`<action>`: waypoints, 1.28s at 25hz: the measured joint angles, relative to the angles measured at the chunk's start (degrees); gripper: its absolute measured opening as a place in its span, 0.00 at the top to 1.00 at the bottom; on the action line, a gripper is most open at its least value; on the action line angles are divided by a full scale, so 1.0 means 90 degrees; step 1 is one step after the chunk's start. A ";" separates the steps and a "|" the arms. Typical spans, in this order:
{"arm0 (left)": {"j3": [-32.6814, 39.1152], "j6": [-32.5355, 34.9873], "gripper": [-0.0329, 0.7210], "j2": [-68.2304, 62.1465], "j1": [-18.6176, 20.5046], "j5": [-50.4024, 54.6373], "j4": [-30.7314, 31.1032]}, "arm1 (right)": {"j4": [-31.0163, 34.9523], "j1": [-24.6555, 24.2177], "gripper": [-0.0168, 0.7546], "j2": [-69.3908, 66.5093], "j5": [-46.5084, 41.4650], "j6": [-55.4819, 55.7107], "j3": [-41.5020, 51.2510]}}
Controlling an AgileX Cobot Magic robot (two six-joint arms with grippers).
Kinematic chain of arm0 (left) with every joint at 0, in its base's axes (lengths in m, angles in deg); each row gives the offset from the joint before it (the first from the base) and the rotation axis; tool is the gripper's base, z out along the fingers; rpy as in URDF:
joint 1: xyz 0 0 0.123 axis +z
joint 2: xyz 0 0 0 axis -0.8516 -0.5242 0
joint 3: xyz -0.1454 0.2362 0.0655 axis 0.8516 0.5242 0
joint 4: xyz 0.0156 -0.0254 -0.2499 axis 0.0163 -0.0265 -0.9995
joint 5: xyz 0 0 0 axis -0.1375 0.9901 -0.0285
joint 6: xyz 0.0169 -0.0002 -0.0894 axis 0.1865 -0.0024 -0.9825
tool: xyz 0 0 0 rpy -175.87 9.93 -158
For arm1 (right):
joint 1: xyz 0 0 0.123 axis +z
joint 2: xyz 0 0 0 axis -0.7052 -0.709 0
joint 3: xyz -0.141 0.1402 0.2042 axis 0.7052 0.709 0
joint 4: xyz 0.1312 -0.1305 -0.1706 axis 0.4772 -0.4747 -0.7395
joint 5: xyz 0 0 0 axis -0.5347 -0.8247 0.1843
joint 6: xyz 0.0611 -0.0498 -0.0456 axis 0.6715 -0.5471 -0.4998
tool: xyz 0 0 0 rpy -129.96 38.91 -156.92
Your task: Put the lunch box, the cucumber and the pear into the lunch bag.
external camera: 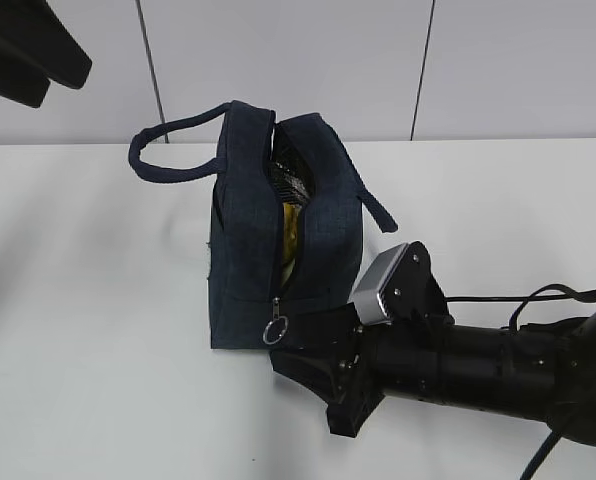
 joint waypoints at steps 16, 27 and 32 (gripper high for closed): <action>0.0000 0.0000 0.48 -0.0071 0.0000 0.0000 0.0012 | -0.0255 0.0012 0.49 -0.0239 0.0000 0.0029 -0.0413; 0.0000 0.0000 0.48 -0.0071 0.0000 0.0000 0.0006 | -0.0318 0.0012 0.49 -0.0264 -0.0140 0.0319 -0.0576; 0.0000 0.0000 0.48 -0.0071 0.0000 0.0000 0.0006 | -0.0678 0.0012 0.49 -0.0264 -0.0490 0.0839 -0.0887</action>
